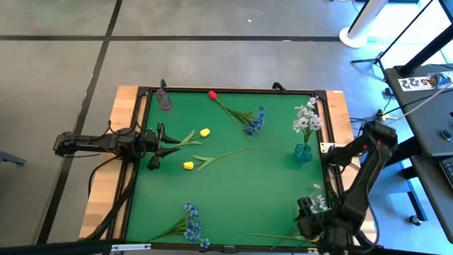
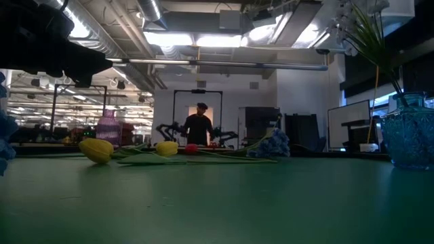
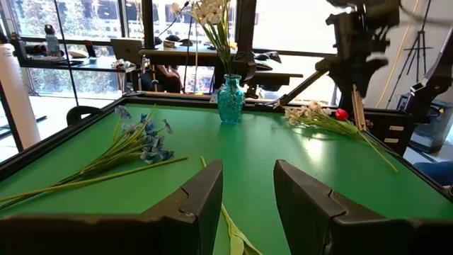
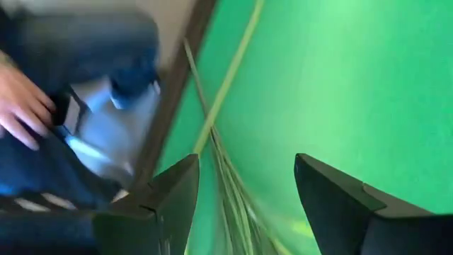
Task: Sort flowers into vase by color
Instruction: Put the white flowers into the blue vase
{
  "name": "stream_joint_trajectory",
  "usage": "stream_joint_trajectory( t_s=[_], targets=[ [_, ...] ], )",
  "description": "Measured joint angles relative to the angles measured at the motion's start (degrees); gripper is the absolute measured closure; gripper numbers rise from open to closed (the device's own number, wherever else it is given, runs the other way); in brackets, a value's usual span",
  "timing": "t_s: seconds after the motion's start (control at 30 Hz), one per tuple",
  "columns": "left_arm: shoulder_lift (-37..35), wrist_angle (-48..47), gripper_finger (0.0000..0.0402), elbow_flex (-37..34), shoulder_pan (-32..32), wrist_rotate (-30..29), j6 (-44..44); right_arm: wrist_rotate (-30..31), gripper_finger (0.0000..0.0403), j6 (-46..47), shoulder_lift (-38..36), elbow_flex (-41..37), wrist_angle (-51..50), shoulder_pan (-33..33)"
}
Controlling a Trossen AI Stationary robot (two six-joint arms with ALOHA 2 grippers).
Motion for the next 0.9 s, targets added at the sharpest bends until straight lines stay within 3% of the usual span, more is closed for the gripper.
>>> stream_joint_trajectory(
  t_s=[0.23, 0.47, 0.73, 0.9],
  targets=[
    [-0.01, 0.00, 0.0278, 0.00, 0.01, 0.00, 0.00, -4.32, 0.0172, -1.00, 6.86, 0.00, -5.76, 0.00],
    [0.00, -0.02, 0.0278, 0.00, 0.00, 0.00, 0.00, -7.37, 0.0180, -7.61, 8.77, -0.18, -5.49, -0.48],
    [-0.02, -0.02, 0.0278, 0.00, 0.00, 0.00, 0.00, -11.92, 0.0259, -19.45, 8.72, -7.32, 1.29, -1.21],
    [0.00, -0.01, 0.0278, 0.00, 0.01, 0.00, 0.00, -12.93, 0.0332, -32.50, 8.65, -7.71, -5.48, -2.11]
  ],
)
